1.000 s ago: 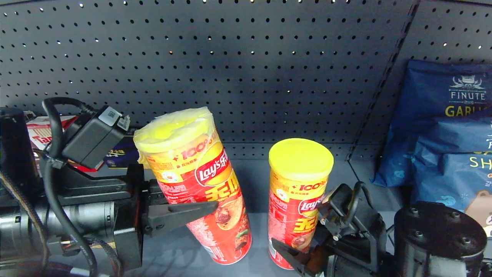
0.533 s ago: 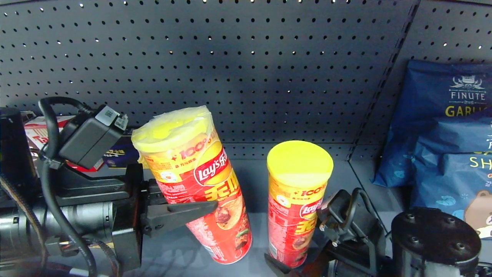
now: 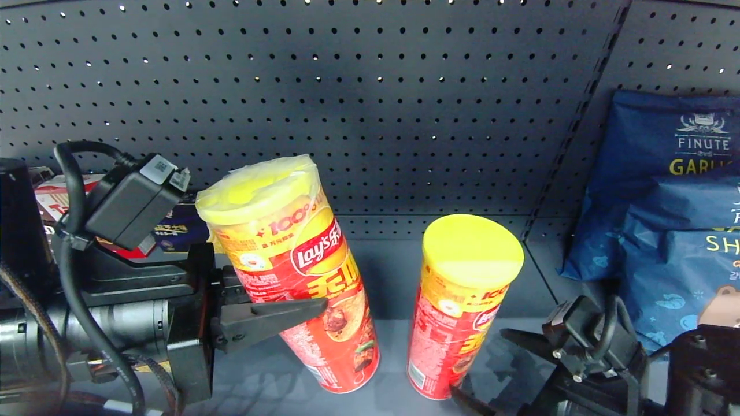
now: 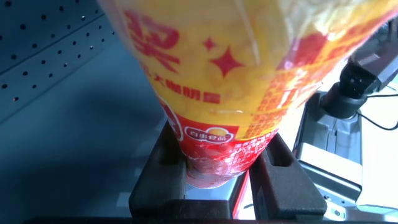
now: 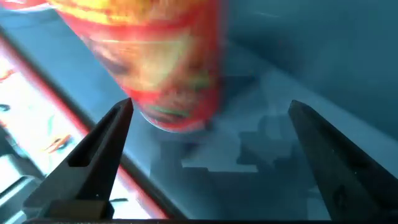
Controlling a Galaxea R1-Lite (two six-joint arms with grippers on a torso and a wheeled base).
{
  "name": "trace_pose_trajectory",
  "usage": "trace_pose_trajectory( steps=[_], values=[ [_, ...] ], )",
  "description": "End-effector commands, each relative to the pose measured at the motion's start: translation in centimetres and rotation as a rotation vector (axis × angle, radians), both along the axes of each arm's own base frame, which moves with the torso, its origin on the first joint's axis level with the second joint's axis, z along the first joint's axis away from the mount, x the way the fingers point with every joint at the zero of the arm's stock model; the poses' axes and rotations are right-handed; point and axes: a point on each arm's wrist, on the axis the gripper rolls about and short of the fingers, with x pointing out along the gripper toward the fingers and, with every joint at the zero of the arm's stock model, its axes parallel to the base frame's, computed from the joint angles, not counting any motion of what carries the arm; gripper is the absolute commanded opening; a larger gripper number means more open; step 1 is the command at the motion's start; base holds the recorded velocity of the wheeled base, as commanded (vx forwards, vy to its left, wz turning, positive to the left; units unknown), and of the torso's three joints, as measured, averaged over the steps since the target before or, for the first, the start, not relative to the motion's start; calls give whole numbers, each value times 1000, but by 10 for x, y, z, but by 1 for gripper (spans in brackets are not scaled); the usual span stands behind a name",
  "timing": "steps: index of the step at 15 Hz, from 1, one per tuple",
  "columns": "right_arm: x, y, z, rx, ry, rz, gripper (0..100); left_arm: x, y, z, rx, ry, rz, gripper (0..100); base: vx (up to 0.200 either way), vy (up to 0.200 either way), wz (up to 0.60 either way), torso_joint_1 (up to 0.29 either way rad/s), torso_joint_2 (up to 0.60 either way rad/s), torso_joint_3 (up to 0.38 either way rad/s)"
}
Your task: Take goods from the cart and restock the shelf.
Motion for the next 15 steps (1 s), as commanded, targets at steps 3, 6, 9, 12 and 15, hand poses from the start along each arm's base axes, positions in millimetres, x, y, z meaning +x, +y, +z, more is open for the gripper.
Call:
trace_pose_trajectory(
  steps=[3,6,9,12,15],
  values=[
    [5,-15,5,12,-28,-61,100,0,0,1,-1,-2,1,0,0,0,0,0,0,0],
    [2,-19,6,19,-31,-57,100,0,0,0,0,-1,1,0,0,0,0,0,0,0],
    [-1,-30,11,33,-57,-77,100,-1,0,0,-1,-2,-1,0,0,0,0,0,0,0],
    [9,-37,13,36,-66,-147,100,0,0,1,-2,-4,-4,0,0,0,0,0,0,0],
    [25,-29,17,24,-76,-169,100,0,-1,3,-5,-9,-4,0,0,0,0,0,0,0]
  ],
)
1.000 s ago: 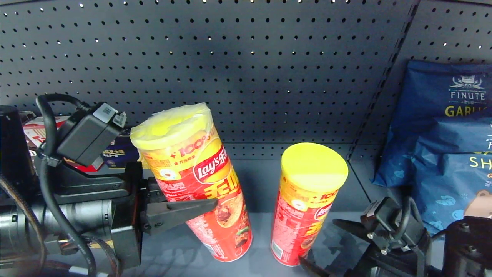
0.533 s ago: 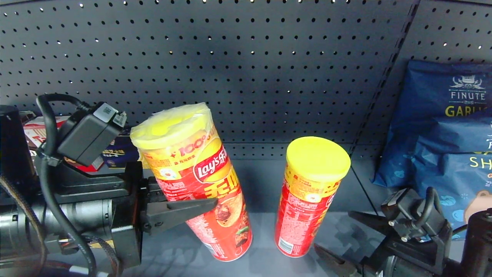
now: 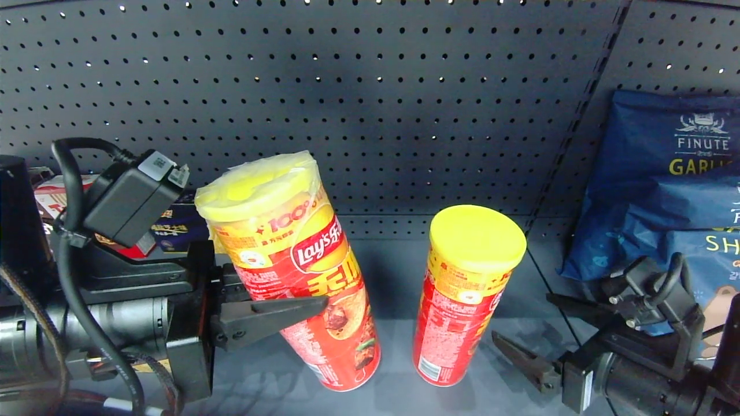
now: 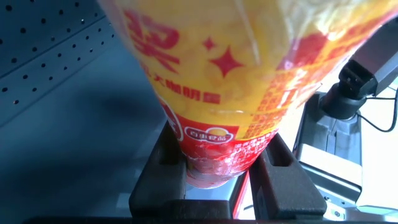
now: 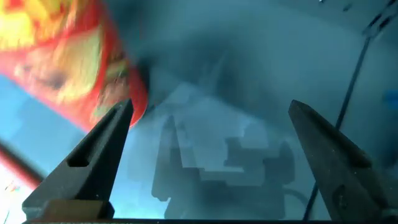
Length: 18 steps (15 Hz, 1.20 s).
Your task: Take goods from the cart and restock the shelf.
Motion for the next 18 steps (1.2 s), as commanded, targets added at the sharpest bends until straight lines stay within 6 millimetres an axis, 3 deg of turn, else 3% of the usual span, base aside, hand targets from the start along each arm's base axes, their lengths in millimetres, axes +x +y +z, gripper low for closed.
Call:
trace_pose_trajectory(
  steps=[1,5,18],
  values=[
    [13,8,1,-8,5,-14,100,0,0,1,-2,-5,-1,0,0,0,0,0,0,0],
    [23,20,-2,-20,19,-2,100,0,0,2,-3,-5,1,0,0,0,0,0,0,0],
    [2,29,-2,-28,11,110,100,0,0,3,-6,-10,1,0,0,0,0,0,0,0]
  ],
)
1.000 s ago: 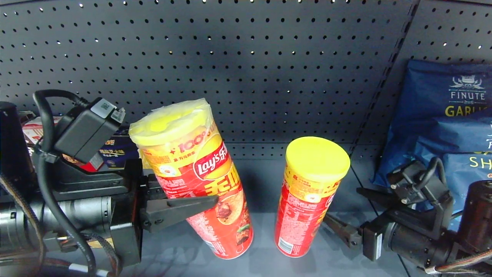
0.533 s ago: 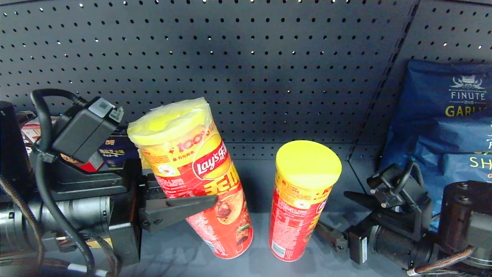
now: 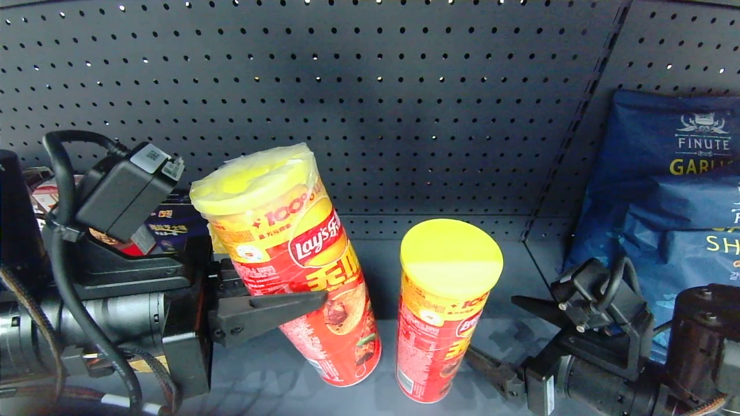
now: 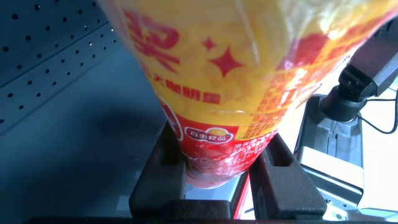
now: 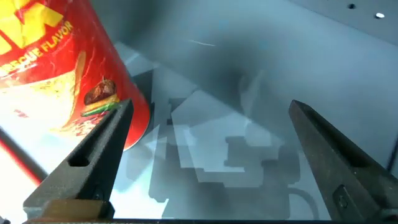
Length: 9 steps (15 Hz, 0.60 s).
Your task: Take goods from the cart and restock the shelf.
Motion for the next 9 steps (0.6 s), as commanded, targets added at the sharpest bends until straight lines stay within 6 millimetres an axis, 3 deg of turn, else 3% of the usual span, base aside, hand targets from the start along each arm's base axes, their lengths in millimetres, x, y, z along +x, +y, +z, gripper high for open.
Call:
trace_pose_trajectory(
  steps=[1,6,9],
  values=[
    [-4,2,1,2,-3,20,100,0,0,-1,1,2,2,0,0,0,0,0,0,0],
    [-9,4,-1,11,-17,51,100,-3,2,0,-2,-3,3,0,0,0,0,0,0,0],
    [-15,-14,9,56,-69,12,100,-7,8,1,-8,-14,19,0,0,0,0,0,0,0]
  ],
)
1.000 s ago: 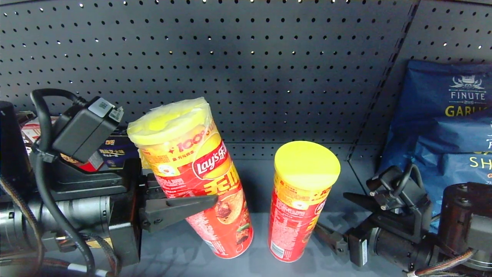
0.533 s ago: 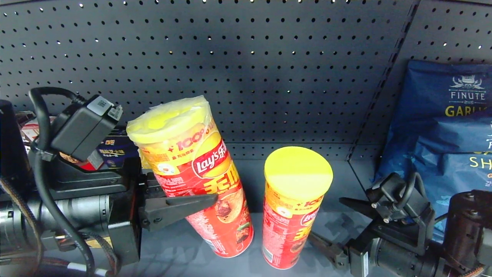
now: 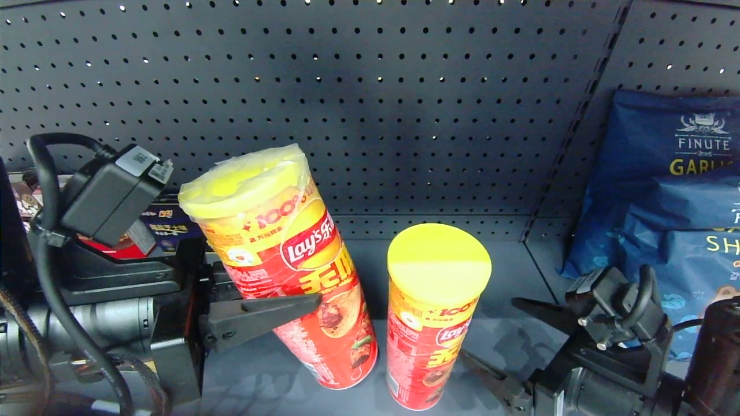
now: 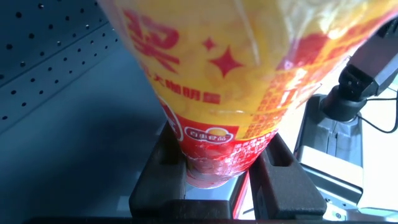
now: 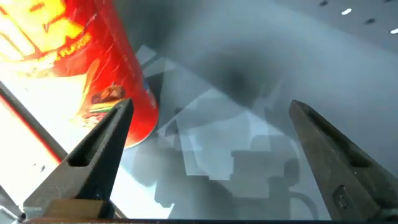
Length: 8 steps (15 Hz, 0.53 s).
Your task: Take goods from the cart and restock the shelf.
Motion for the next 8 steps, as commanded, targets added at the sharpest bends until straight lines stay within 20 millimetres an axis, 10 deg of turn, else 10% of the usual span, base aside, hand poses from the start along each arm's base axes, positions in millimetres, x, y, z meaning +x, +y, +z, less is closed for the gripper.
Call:
trace_pose_trajectory(
  steps=[1,8],
  values=[
    [-3,-17,11,43,-41,-48,100,-4,5,2,-8,-14,12,0,0,0,0,0,0,0],
    [-5,-64,41,99,-207,-229,100,-5,13,2,-11,-21,49,0,0,0,0,0,0,0]
  ],
)
